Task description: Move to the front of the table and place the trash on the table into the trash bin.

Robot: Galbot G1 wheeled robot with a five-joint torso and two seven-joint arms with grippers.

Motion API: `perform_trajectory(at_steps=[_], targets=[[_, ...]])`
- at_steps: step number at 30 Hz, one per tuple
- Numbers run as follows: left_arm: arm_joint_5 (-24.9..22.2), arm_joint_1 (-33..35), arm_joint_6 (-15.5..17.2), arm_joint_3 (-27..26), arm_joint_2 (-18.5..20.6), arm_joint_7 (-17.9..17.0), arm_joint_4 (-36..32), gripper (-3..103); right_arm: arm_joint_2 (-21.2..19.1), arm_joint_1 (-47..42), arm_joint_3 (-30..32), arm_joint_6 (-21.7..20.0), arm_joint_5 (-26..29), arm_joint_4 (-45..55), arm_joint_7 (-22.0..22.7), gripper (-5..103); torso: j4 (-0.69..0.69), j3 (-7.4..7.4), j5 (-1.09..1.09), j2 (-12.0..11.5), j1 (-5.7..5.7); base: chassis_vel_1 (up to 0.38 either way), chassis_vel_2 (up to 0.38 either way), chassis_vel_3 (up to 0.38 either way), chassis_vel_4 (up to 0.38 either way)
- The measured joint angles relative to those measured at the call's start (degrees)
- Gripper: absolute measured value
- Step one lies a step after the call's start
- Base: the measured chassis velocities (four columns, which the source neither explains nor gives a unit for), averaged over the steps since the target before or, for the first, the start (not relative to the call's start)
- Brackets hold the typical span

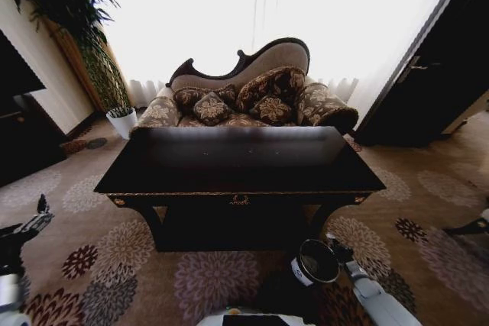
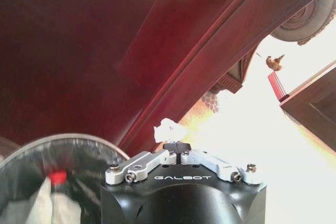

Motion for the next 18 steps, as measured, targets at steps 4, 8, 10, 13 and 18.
perform_trajectory(at_steps=[4,8,10,13,18], targets=[[0.4,-0.2,0.0,0.5,-0.3,0.0,-0.1,100,-0.3,0.5,-2.0,-1.9,-2.6,-1.6,2.2,0,0.00,0.00,0.00,0.0,0.00,0.000,0.000,0.000,0.000],[0.9,-0.3,0.0,1.1,-0.6,0.0,-0.4,100,-0.9,1.6,-6.1,-4.6,-4.6,-4.2,4.0,0,0.01,0.00,0.00,0.0,0.00,0.000,0.000,0.000,0.000],[1.0,-0.1,0.0,1.1,-0.7,0.0,-0.7,100,-1.4,2.9,-9.9,-5.6,-5.0,-7.4,4.2,0,0.00,0.00,0.00,0.0,0.00,0.000,0.000,0.000,0.000],[0.9,0.1,0.0,0.9,-0.7,0.0,-1.0,100,-1.5,4.1,-12.7,-6.6,-4.6,-10.3,4.7,0,0.00,0.00,0.00,0.0,0.00,0.000,0.000,0.000,0.000],[0.3,0.7,0.0,-0.1,-0.5,0.0,-1.2,100,-1.5,5.2,-17.3,-8.5,-0.8,-13.6,5.2,0,0.00,0.00,-0.01,0.0,0.00,0.000,0.000,0.000,0.000]])
